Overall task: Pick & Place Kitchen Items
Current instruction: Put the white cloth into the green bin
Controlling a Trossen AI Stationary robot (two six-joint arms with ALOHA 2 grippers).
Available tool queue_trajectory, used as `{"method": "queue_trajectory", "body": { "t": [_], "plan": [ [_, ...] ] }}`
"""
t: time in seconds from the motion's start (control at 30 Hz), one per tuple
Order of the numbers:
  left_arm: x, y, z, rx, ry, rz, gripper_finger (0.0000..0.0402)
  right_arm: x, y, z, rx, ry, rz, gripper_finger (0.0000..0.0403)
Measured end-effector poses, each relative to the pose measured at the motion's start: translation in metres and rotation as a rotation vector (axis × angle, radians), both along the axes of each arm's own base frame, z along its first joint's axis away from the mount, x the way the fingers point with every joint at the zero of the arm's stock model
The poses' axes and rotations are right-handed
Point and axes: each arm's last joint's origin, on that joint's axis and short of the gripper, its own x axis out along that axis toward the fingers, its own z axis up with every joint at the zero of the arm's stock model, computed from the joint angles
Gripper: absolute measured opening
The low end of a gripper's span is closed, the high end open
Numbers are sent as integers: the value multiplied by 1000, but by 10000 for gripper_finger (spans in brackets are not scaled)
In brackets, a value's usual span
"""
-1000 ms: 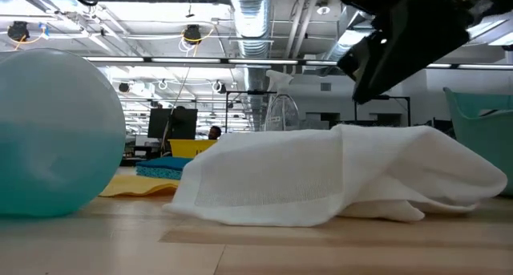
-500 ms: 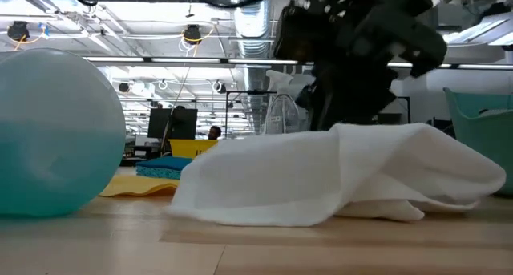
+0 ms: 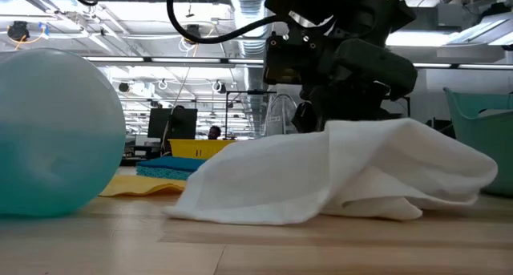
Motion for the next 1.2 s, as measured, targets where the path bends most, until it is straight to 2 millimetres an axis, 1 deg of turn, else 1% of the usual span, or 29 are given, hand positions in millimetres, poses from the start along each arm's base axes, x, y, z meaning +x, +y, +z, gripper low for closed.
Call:
{"method": "queue_trajectory", "body": {
  "t": [0.13, 0.2, 0.3, 0.43, 0.53, 0.63, 0.7, 1.07, 1.13, 1.2],
  "plan": [
    [0, 0, 0, 0, 1, 0, 254, 4, 0, -11, -8, 2, 4, 270],
    [0, 0, 0, 0, 1, 0, 254, 7, -1, -20, -7, 9, 0, 270],
    [0, 0, 0, 0, 1, 0, 254, 12, -5, -26, 12, 9, -4, 270],
    [0, 0, 0, 0, 1, 0, 254, 15, -7, -26, 11, 4, 6, 268],
    [0, 0, 0, 0, 1, 0, 254, 15, -7, -24, 5, 3, 20, 256],
    [0, 0, -1, 0, 6, 0, 254, 16, -4, -22, -3, 5, 44, 230],
    [0, 0, -1, 0, 6, 0, 254, 16, -2, -22, -6, 4, 57, 204],
    [0, 0, -1, 0, 8, 0, 254, 16, -3, -22, 18, 8, 93, 19],
    [0, 0, -1, 0, 8, 0, 254, 16, -3, -22, 15, 7, 107, 11],
    [0, 0, -1, 0, 8, 0, 254, 16, -3, -22, 11, 5, 115, 19]
  ]
}}
